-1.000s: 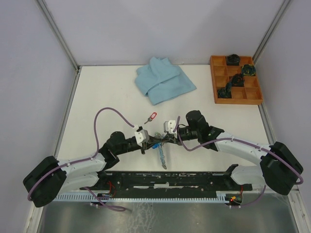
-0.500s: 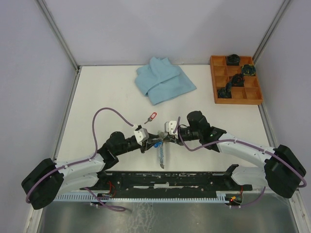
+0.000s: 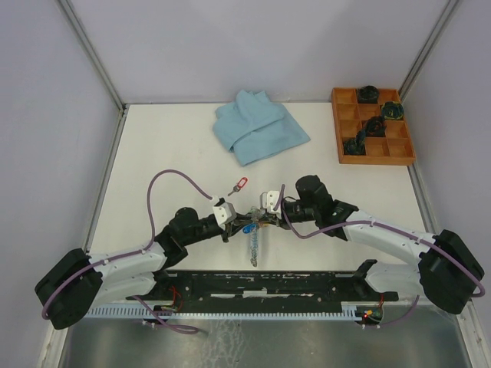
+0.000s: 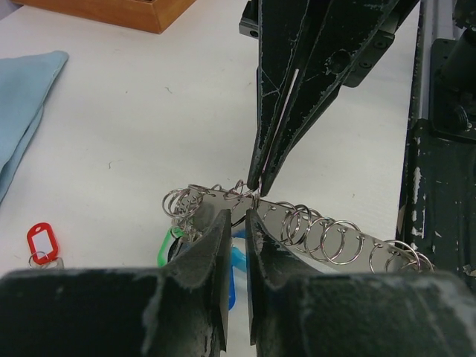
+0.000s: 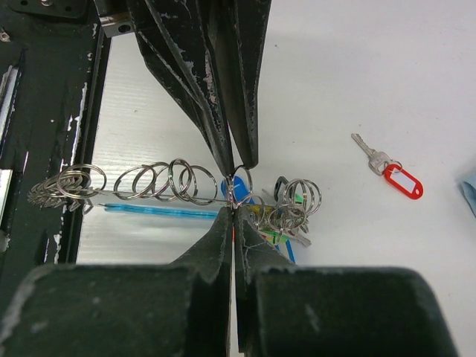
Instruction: Put the keys on the keyring
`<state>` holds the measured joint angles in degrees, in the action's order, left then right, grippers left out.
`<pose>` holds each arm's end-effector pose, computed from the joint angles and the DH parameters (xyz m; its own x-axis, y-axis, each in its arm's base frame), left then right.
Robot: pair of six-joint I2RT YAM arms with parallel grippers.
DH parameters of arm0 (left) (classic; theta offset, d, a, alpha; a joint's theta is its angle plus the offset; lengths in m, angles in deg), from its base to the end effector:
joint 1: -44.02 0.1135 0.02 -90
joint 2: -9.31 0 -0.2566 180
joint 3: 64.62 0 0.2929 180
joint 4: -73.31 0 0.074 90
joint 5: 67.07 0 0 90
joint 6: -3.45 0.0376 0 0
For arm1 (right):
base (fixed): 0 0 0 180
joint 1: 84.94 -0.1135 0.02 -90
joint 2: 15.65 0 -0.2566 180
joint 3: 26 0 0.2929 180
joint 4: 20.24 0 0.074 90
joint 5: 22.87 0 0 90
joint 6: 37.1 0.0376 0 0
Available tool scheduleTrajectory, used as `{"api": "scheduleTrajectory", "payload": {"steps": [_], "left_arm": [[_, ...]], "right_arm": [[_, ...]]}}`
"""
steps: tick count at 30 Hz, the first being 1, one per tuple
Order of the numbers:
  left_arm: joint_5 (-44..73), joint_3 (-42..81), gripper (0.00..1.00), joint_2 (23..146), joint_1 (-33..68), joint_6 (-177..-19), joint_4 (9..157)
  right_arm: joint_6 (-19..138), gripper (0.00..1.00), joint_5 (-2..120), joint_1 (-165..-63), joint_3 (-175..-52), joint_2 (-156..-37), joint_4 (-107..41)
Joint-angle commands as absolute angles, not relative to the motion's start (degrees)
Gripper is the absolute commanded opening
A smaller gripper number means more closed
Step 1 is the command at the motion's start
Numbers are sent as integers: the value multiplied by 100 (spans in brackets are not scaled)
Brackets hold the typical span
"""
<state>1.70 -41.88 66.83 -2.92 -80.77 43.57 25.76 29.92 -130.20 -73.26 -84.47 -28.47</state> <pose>0.1480 -0.1784 0.1533 0.0337 0.1014 -0.9943 0.9287 0.3645 0.0687 0.1879 0.2219 0.1935 0.1154 -0.3997 -0.9094 -0.9917 0.0062 -0.1285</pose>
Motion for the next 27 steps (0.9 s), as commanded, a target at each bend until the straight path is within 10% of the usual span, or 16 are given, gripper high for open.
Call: {"api": "scheduleTrajectory", "payload": {"steps": [1,27], "left_arm": [[36,-4029,17,6686,-257,-8133,4284],[53,-4270,19,6156,-250,-8385,4244]], "right_arm": [[2562,1,2837,-13029,-7518,-8262,-2584],[2612,1,2949,-13029,-7517,-8302,-2541]]}}
